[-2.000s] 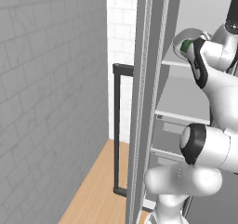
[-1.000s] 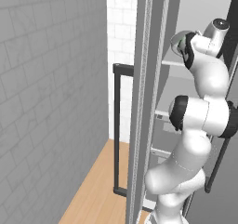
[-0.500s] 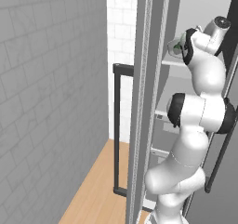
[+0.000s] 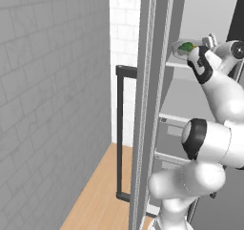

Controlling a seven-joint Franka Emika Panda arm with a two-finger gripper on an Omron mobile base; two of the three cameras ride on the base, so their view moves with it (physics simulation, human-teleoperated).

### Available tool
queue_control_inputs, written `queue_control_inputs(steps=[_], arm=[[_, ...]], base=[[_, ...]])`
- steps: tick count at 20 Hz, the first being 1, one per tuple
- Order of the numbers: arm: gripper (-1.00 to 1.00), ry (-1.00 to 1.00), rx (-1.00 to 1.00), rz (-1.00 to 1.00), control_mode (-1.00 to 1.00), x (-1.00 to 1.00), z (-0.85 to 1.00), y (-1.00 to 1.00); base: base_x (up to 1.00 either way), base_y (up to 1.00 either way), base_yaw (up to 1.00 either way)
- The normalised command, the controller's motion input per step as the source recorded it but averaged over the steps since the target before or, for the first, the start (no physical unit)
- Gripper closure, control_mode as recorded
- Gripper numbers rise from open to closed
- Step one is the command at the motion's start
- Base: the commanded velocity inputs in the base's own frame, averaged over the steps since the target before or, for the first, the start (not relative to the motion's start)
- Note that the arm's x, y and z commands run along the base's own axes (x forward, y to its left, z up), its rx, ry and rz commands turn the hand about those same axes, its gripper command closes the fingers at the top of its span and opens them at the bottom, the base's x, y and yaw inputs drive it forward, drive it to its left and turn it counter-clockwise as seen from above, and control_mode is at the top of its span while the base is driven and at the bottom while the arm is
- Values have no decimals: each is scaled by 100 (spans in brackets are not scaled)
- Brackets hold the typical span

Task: Take the meat container that has the steak and place it on the second highest rack of the freezer. Then take the vegetable container that has the broccoli and lemon and place it on the highest rack of the freezer.

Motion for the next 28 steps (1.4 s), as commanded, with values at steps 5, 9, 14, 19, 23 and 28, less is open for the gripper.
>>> queue_control_inputs(steps=[5, 9, 14, 19, 23, 28], arm=[[-100, 8, 0, 5, -100, -100, 42, 2], [-100, 25, 0, 17, -100, -100, 23, 43], [-100, 3, -11, 12, -100, -100, -13, 84], [-100, 4, -5, 10, -100, -94, -63, 42], [-100, 21, 0, 11, -100, -75, -58, 18], [-100, 10, -6, 8, -100, -84, -63, 19]], base=[[0, 0, 0], [0, 0, 0], [0, 0, 0], [0, 0, 0], [0, 0, 0], [0, 0, 0]])
